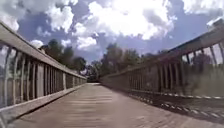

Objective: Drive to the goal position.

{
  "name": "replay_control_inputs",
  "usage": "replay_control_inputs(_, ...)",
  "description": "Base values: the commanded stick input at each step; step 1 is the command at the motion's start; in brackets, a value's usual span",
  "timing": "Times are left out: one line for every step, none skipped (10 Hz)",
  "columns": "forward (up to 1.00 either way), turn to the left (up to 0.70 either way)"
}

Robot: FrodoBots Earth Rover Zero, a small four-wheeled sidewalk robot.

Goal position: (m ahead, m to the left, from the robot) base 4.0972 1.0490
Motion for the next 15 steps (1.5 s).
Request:
replay_control_inputs(0.70,0.00)
replay_control_inputs(0.70,0.00)
replay_control_inputs(0.70,0.00)
replay_control_inputs(0.70,0.00)
replay_control_inputs(0.70,0.00)
replay_control_inputs(0.70,0.00)
replay_control_inputs(0.70,0.00)
replay_control_inputs(0.70,0.00)
replay_control_inputs(0.70,0.00)
replay_control_inputs(0.70,0.00)
replay_control_inputs(0.70,0.00)
replay_control_inputs(0.70,0.00)
replay_control_inputs(0.70,0.00)
replay_control_inputs(0.70,0.00)
replay_control_inputs(0.70,0.00)
